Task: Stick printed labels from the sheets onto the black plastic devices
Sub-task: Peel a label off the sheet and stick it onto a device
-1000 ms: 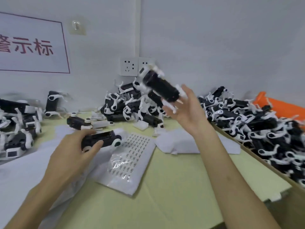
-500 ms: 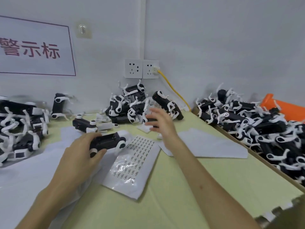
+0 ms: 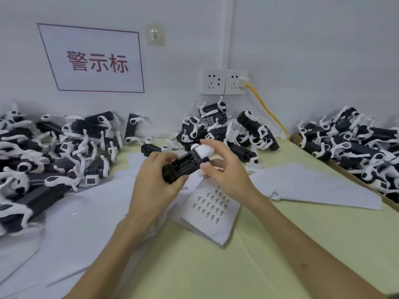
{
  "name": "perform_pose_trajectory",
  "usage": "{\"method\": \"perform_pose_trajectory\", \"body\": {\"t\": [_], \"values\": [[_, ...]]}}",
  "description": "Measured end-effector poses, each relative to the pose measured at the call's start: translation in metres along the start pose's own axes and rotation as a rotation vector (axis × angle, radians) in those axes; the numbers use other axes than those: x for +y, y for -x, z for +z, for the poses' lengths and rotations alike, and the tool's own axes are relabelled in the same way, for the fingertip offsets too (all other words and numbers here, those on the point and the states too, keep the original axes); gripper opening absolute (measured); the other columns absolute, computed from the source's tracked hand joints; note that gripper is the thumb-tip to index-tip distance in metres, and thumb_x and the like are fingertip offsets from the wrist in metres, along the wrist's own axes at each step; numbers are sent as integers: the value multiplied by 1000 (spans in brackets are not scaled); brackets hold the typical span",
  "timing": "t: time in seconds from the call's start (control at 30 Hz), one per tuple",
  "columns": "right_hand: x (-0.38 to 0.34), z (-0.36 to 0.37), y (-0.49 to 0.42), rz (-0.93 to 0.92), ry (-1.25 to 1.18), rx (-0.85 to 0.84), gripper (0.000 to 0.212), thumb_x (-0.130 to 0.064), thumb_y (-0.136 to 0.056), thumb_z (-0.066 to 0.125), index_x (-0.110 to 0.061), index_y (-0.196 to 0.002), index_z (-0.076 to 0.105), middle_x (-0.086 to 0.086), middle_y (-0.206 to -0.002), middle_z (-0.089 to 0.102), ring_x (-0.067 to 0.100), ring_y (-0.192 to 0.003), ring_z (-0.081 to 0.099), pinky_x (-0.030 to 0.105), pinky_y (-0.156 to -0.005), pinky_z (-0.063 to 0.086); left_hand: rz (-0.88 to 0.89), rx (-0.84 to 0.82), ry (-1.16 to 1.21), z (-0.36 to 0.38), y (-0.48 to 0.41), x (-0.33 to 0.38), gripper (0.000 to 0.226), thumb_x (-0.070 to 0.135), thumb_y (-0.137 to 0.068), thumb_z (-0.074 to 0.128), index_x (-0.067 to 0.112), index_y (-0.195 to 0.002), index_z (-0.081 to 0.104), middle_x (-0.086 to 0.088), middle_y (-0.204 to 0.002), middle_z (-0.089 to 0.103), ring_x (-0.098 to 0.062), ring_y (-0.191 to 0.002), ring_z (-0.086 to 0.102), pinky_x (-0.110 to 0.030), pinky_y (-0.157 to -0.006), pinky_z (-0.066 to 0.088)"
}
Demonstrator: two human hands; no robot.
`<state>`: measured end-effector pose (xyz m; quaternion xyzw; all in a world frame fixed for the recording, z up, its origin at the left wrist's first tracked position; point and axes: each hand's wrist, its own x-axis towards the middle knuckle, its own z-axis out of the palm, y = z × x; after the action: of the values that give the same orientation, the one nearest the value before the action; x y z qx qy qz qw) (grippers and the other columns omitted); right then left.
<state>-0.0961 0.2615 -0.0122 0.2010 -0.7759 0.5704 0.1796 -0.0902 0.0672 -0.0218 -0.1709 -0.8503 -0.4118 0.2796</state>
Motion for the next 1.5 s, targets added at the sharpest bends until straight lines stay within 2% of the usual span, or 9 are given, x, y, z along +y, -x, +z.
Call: {"method": "perform_pose_trajectory", "body": {"t": [0.23, 0.37, 0.5, 0.6, 0.77, 0.97, 1.17, 1.37, 1.5], "values": [[-14, 9, 7, -166, -38, -29, 68, 16, -90, 53, -24, -144, 55, -9, -137, 61, 15, -124, 62, 33, -86, 61, -92, -176, 27, -2, -1, 1, 30, 46, -69, 80, 37, -94, 66, 22, -82, 68, -2, -78, 63, -27, -69, 48], [-17, 6, 5, -170, -7, 16, 72, -1, -92, 61, -29, -154, 38, -12, -148, 53, 4, -133, 53, 25, -99, 51, -221, -69, 168, 2, 2, 5, 32, 31, -66, 92, 33, -80, 63, 18, -69, 69, -3, -62, 67, -15, -53, 48], [-7, -15, -1, -70, 286, -116, 57, 6, -87, 57, -26, -134, 64, -17, -137, 60, -2, -131, 48, 37, -112, 41, -357, 9, 412, -1, -4, 9, 28, 15, -75, 87, 14, -75, 59, 11, -56, 65, -3, -50, 65, -12, -47, 46], [3, -12, 2, 0, 499, -315, 52, -9, -84, 53, -27, -131, 66, -9, -150, 50, 10, -144, 32, 40, -123, 19, -459, -53, 601, -8, -7, 9, 7, 8, -85, 78, 8, -88, 72, 6, -66, 72, -1, -56, 64, -10, -47, 44], [14, 6, 4, 69, 799, -587, 37, -28, -86, 44, -26, -114, 69, -7, -161, 35, 8, -152, 12, 41, -124, 1, -497, -223, 700, -15, -8, 2, 21, 6, -87, 73, 8, -108, 70, -4, -104, 79, -12, -89, 70, -17, -62, 51], [4, -5, 1, 55, 535, -374, 21, -25, -72, 42, -23, -89, 54, -6, -135, 55, 13, -132, 37, 37, -113, 21, -463, -519, 576, -20, -6, 1, 36, 32, -68, 80, 29, -103, 79, 5, -110, 77, -13, -98, 72, -16, -68, 54], [-5, -10, 1, 52, 380, -311, 14, -19, -75, 47, -18, -88, 53, -7, -123, 53, 14, -125, 41, 36, -104, 34, -403, -902, 574, -24, 0, 4, 46, 17, -71, 80, 27, -116, 75, 11, -114, 76, -4, -100, 71, -17, -78, 53], [-1, -18, -2, -70, 416, -150, 41, -6, -85, 74, -17, -121, 60, -7, -134, 53, 5, -124, 46, 5, -99, 29, -396, -764, 642, -23, -1, 5, 52, 15, -70, 79, 25, -120, 75, 7, -117, 75, -10, -98, 70, -19, -78, 54], [-3, -17, -3, -101, 389, -54, 19, -13, -84, 80, -17, -101, 72, -7, -110, 64, 7, -108, 57, 15, -91, 39, -388, -687, 697, -21, -1, 7, 47, 11, -70, 77, 25, -114, 78, -2, -95, 77, -14, -80, 70, -18, -68, 52]]}}
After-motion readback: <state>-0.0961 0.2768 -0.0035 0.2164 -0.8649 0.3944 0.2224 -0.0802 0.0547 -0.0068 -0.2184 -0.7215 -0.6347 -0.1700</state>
